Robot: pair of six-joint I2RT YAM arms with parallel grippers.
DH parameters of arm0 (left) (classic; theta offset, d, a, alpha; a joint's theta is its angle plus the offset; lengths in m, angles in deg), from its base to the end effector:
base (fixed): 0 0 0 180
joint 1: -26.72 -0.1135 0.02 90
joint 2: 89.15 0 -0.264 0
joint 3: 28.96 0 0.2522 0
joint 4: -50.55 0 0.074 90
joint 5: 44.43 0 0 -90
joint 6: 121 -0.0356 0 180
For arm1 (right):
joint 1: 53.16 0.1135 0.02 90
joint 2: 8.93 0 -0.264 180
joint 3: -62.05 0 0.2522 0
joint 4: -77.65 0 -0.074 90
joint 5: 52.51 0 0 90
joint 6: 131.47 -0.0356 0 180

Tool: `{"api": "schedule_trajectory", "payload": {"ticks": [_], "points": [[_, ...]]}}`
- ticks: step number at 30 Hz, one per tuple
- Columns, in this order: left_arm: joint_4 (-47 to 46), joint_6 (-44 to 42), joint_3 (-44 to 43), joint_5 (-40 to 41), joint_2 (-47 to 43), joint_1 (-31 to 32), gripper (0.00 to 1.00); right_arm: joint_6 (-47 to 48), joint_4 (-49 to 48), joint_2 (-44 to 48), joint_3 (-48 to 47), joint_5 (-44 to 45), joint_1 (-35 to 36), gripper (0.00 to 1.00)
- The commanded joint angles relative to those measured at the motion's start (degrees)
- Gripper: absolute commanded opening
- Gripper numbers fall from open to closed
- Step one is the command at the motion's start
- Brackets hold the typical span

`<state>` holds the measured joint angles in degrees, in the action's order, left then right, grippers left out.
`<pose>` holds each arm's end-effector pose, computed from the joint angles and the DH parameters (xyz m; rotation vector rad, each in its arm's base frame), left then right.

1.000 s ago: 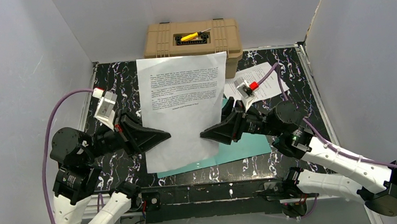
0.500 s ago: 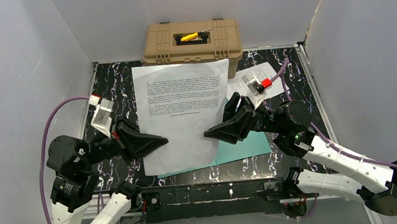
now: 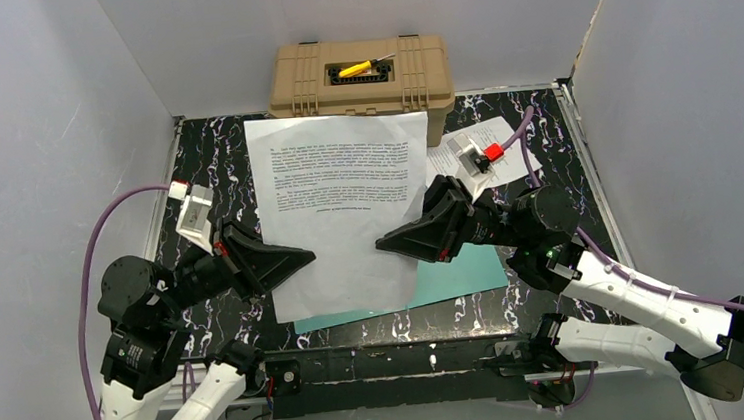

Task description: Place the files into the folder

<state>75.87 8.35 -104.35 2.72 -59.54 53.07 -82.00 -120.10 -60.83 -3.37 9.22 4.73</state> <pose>0.0432 -0.0484 0.4597 0.5684 1.3406 -1.4084 0.0880 0.1719 0.4349 -0.6941 1.0773 1.7664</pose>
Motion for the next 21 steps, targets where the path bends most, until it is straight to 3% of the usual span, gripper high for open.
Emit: {"api": "schedule_trajectory", "payload": {"ticks": [1, 4, 7, 9, 11, 15, 21], "points": [[-1.18, 0.64, 0.52, 1.35, -0.47, -0.24, 0.00, 0.17, -2.36, 0.40, -2.38, 0.56, 0.34, 0.18], [-1.02, 0.75, 1.06, 1.96, -0.89, -0.22, 0.00, 1.24, -0.47, 0.75, -2.72, 2.01, 0.38, 0.01], [-0.75, 0.89, 1.69, 2.70, -1.07, -0.24, 0.00, 2.03, 1.16, 1.09, -2.93, 4.06, 0.31, 0.01], [1.22, 0.46, 1.73, 4.14, -1.32, -0.23, 0.13, 2.92, 2.77, 1.15, -3.47, 5.44, 0.37, 0.01], [4.40, -0.55, 1.47, 7.07, -1.80, -0.20, 0.34, 4.41, 6.49, 0.94, -4.91, 6.76, 0.36, 0.01], [14.85, -2.76, 0.37, 20.10, -3.67, -0.24, 0.71, 7.51, 12.80, -0.45, -8.31, 8.95, 0.35, 0.01], [27.31, -3.42, -0.73, 36.86, -5.17, -0.20, 0.95, 14.15, 24.27, -4.11, -14.41, 11.56, 0.33, 0.01]]}}
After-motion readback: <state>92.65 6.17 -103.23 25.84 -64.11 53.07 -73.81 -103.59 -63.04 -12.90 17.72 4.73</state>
